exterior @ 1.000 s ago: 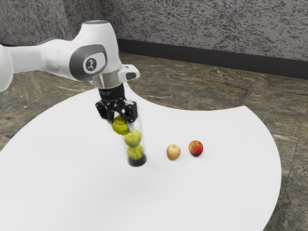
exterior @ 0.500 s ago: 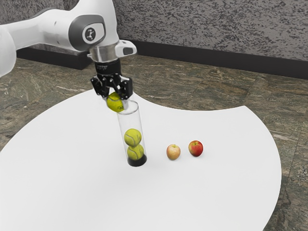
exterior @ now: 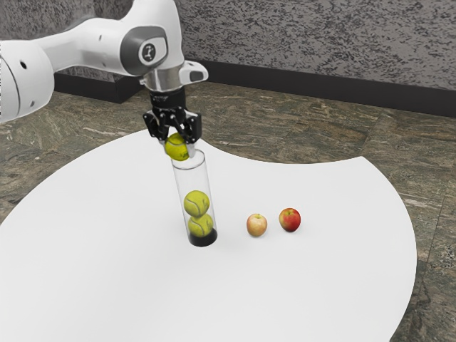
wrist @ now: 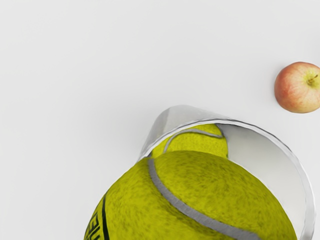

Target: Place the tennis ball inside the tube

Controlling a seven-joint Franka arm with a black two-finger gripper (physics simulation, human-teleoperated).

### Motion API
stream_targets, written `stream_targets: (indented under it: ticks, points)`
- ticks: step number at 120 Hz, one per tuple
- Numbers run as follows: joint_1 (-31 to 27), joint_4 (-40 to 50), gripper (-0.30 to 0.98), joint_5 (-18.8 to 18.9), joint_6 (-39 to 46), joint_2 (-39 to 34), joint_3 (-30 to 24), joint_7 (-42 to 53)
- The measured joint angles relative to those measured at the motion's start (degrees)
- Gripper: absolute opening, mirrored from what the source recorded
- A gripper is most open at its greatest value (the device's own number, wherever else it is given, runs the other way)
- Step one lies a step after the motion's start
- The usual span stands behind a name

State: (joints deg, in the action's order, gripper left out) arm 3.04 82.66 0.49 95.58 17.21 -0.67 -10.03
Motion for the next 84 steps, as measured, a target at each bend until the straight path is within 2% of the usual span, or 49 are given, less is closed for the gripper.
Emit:
stream_targets:
  ticks: [84]
  points:
    - [0.15,-0.91,0.06,-0.4,1.79,1.53,-0.31,0.66]
